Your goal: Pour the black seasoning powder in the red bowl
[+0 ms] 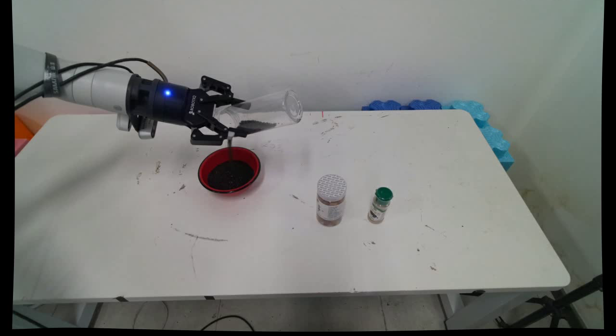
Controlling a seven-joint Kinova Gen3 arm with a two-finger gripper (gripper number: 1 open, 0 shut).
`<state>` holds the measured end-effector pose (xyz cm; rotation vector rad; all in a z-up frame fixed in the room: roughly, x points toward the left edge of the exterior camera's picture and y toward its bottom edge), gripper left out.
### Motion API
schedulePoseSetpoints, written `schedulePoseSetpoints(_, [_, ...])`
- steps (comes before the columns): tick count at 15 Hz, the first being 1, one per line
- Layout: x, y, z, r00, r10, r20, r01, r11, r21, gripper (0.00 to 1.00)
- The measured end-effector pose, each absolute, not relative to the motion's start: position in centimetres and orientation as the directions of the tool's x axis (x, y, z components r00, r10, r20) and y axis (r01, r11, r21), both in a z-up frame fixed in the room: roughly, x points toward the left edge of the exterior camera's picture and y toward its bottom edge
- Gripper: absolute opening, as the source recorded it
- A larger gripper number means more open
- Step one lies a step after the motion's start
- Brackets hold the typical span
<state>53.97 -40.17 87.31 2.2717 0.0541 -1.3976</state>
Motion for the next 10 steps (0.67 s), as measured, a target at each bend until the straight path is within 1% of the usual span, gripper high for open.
schedulePoseSetpoints(10, [53.91,-40.35,87.43,0.450,-0.183,-0.874,0.316,-0.883,0.347,0.00])
